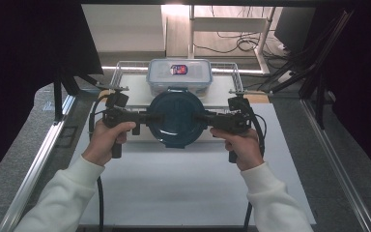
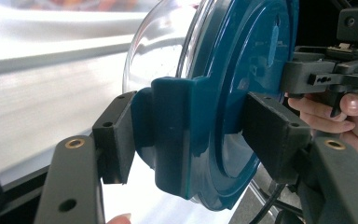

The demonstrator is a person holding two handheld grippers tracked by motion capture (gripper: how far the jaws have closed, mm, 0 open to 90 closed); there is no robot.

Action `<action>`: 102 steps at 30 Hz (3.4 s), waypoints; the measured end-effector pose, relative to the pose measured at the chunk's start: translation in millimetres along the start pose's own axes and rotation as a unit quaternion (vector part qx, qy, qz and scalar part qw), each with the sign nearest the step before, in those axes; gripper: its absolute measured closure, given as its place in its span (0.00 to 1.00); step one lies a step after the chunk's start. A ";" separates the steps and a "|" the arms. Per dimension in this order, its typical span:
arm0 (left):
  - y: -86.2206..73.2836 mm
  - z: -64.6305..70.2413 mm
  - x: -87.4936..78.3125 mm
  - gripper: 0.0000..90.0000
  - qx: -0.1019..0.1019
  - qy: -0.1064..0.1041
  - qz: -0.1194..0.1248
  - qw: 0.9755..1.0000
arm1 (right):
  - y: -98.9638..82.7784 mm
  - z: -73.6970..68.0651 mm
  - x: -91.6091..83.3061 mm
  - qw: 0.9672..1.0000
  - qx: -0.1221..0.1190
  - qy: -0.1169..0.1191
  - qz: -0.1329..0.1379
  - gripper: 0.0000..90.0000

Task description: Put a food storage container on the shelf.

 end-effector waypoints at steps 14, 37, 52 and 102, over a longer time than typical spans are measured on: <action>26.7 9.3 -12.0 0.41 0.010 0.000 0.013 1.000 | 35.0 -8.3 -4.5 1.000 -0.021 -0.003 0.005 0.47; 84.1 19.6 -20.2 0.42 0.016 0.010 0.017 1.000 | 89.4 -4.4 -4.5 1.000 -0.024 0.009 0.011 0.47; 141.8 -2.9 -8.4 0.42 -0.016 -0.004 0.018 1.000 | 150.2 20.2 13.7 1.000 -0.014 0.002 -0.001 0.47; 9.9 -24.5 -51.5 0.14 0.092 0.119 0.084 0.985 | 45.6 42.3 -58.4 0.989 -0.107 -0.080 0.066 0.23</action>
Point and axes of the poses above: each handheld gripper's, and its own axes: x roughly forward along the jaws, y roughly out of its top, z roughly to its right, the point moved 5 cm from there along x, roughly forward along the jaws, and after that the axes turned 5 degrees about -x, right-handed, at the moved point
